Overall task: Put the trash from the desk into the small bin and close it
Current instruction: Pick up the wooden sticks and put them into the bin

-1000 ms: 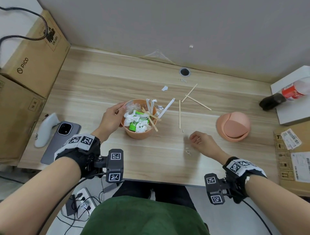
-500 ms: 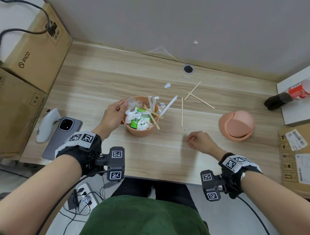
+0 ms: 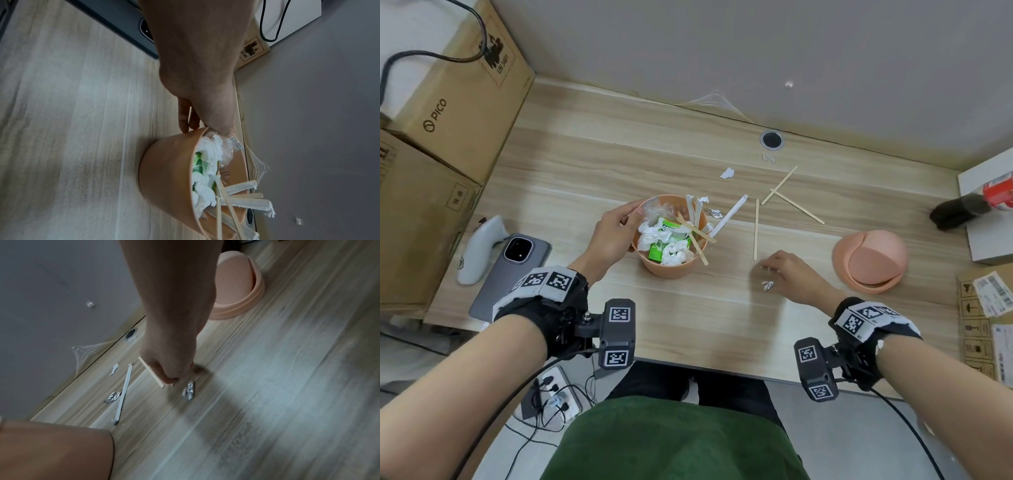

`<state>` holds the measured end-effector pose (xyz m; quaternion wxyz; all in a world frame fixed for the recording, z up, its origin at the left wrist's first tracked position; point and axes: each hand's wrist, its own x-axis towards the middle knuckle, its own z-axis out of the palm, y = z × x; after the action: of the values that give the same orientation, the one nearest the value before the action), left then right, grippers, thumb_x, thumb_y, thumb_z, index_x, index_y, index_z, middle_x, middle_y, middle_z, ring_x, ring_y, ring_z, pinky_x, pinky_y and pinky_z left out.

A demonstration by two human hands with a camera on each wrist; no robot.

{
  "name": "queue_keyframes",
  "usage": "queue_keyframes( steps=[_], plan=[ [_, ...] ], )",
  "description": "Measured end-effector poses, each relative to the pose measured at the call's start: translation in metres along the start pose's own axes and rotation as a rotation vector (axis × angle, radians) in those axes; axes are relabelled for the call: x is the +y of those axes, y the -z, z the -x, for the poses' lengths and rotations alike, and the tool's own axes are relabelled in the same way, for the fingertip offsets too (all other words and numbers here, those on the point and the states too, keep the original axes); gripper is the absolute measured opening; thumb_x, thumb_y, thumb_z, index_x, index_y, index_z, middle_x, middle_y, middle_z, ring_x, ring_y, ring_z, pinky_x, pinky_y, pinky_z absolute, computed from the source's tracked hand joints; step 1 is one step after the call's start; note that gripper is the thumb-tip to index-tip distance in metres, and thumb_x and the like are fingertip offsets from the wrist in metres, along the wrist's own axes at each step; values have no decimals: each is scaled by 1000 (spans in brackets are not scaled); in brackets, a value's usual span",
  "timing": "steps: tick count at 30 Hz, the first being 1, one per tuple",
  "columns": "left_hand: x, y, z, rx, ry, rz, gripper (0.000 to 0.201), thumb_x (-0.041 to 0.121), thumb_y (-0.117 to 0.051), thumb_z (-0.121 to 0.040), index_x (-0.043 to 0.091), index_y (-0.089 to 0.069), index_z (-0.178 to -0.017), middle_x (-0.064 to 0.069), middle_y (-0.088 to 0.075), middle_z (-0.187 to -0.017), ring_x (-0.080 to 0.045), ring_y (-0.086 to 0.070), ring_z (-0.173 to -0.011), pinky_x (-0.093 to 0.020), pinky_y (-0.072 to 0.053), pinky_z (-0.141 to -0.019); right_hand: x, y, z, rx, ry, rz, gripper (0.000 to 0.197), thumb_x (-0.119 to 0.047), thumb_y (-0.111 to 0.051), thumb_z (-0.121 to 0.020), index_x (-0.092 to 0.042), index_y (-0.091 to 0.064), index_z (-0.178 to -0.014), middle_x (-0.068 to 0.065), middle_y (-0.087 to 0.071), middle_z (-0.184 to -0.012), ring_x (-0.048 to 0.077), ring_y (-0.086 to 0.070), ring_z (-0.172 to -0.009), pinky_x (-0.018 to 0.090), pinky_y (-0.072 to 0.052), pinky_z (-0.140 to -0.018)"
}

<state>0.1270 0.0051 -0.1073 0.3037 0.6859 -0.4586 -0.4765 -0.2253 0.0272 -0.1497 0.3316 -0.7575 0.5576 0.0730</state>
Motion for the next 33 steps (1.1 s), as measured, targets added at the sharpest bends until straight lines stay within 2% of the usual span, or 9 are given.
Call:
queue_keyframes(
  steps=[4,11,14,17,21,26,28,30,33],
  plan=[
    [1,1,0,3,-1,0,28,36,-47,-100,43,-67,-119,20,-65,-79,-25,-65,-96,-50,-58,-81,6,0,10,-39,-42,1,28,-11,-61,-89,-9,-64,-116,10,-59,-109,30,-57,-104,24,-37,-82],
    [0,1,-1,-3,2,-1,26,38,-49,-99,46,-67,-116,23,-66,-77,-23,-65,-92,-50,-58,-82,-15,8,8,-75,-66,-15,41,-5,-58,-83,-6,-57,-123,13,-53,-115,28,-54,-105,23,-37,-85],
    [1,2,0,-2,-3,-11,26,37,-49,-99,46,-67,-115,24,-65,-73,-26,-65,-87,-52,-58,-80,-18,2,6,-92,-62,37,35,-1,-55,-78,-8,-60,-112,9,-55,-109,28,-54,-101,29,-41,-83],
    [3,3,1,-6,-9,-4,27,37,-48,-99,44,-67,-118,18,-68,-86,-29,-66,-94,-52,-58,-80,-18,-7,8,-53,-39,123,16,-1,-52,-82,-8,-60,-94,3,-51,-90,30,-56,-90,28,-34,-70],
    [4,2,2,-14,-6,0,29,36,-47,-100,43,-67,-119,17,-70,-98,-27,-65,-103,-50,-57,-85,-15,-11,9,-35,-36,122,13,-2,-51,-84,-8,-61,-89,0,-50,-83,25,-49,-78,27,-32,-67],
    [4,4,2,-19,-11,10,29,37,-47,-100,41,-66,-122,20,-65,-78,-22,-64,-100,-51,-56,-87,-30,15,6,146,-109,-136,13,-4,-60,-80,-12,-70,-83,4,-69,-78,22,-63,-78,28,-46,-74],
    [5,3,3,-15,-22,15,31,35,-47,-101,36,-65,-125,10,-61,-80,-18,-61,-96,-51,-55,-90,-53,45,-3,292,-52,-280,9,-10,-66,-81,-19,-67,-78,-3,-67,-71,13,-61,-70,22,-43,-71],
    [7,2,4,-12,-32,13,31,33,-46,-101,33,-65,-126,12,-58,-93,-17,-60,-95,-50,-54,-92,-86,78,-13,420,55,-360,7,-17,-68,-82,-22,-65,-77,-10,-63,-68,3,-55,-64,14,-40,-65],
    [9,4,6,-20,-22,2,30,36,-48,-100,35,-66,-124,15,-61,-69,-22,-62,-94,-48,-56,-89,-138,113,-27,391,272,-419,5,-16,-69,-80,-19,-67,-83,-16,-62,-74,2,-54,-69,7,-39,-64]
  ],
)
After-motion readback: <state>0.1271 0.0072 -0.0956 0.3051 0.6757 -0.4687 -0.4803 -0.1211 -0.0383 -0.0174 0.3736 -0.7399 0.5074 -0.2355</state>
